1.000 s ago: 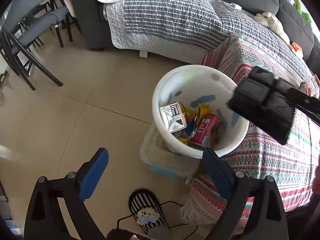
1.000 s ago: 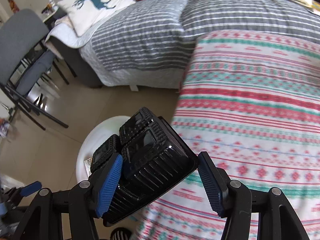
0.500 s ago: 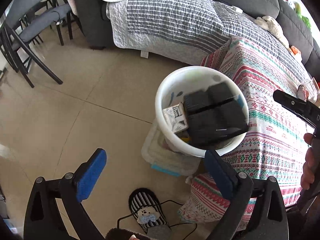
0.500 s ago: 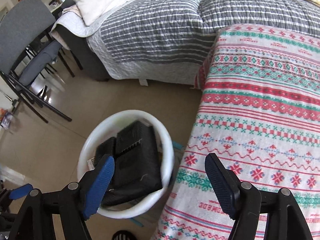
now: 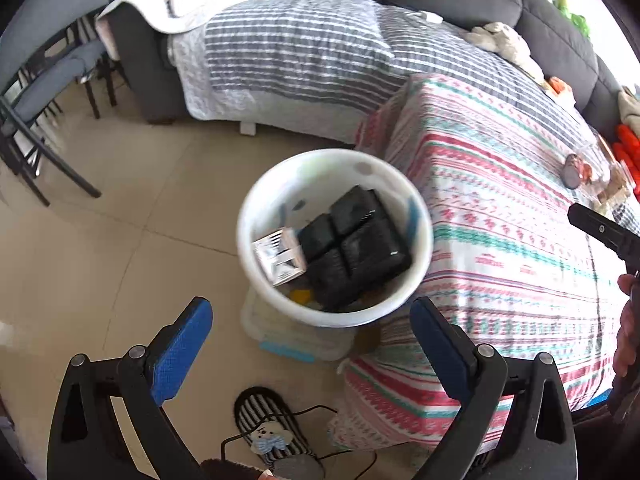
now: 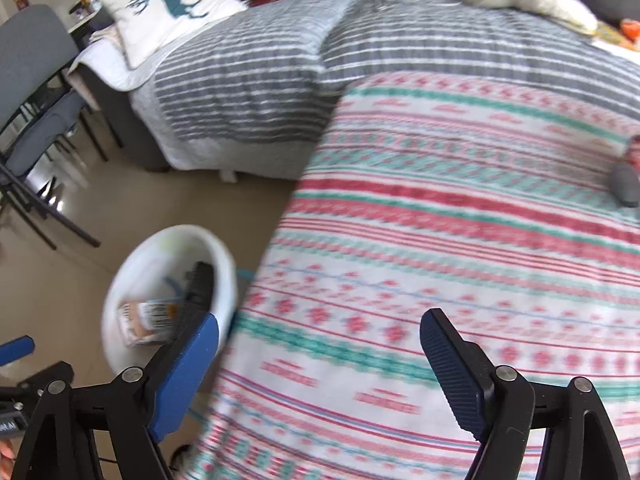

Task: Collect trash
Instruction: 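Move both open tools back over the table toward the remaining can and paper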

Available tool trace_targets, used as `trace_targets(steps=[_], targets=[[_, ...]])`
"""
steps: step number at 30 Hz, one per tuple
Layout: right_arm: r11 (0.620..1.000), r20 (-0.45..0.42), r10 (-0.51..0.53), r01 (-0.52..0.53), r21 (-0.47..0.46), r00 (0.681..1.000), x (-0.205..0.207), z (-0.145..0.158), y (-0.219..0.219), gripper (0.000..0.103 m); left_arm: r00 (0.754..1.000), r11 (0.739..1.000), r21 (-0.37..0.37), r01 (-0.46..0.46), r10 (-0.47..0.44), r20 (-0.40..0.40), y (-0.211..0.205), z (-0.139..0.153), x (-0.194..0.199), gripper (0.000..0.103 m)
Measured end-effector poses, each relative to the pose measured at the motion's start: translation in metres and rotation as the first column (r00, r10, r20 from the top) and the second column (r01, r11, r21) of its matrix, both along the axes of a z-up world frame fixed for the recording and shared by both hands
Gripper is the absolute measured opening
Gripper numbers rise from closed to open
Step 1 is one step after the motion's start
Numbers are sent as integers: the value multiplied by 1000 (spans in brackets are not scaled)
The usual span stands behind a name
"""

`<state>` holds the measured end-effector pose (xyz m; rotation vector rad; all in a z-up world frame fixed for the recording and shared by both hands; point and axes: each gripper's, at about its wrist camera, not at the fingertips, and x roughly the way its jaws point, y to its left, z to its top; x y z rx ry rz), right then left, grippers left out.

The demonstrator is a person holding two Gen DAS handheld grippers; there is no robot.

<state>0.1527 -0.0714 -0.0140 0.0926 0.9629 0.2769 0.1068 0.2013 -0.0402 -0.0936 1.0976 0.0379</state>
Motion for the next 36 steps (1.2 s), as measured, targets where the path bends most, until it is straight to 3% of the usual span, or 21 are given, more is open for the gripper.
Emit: trace_targets(steps=[8, 23, 30, 36], targets=[[993, 16, -111, 111, -32, 994, -13, 10, -72, 91, 998, 998, -34, 61, -60, 35, -46, 19, 9, 100], [938, -48, -345, 342, -58, 937, -14, -22, -213, 92, 981, 979, -57, 194, -192, 41, -155, 16, 45, 103], [876, -37, -481, 479, -54, 876, 11, -28, -284, 92, 969, 968, -48, 245, -243, 45, -214, 3, 78, 103], [783, -28, -621, 620, -49, 783, 24, -37, -350, 92, 951, 953, -33, 303, -299, 76, -267, -6, 108, 103]])
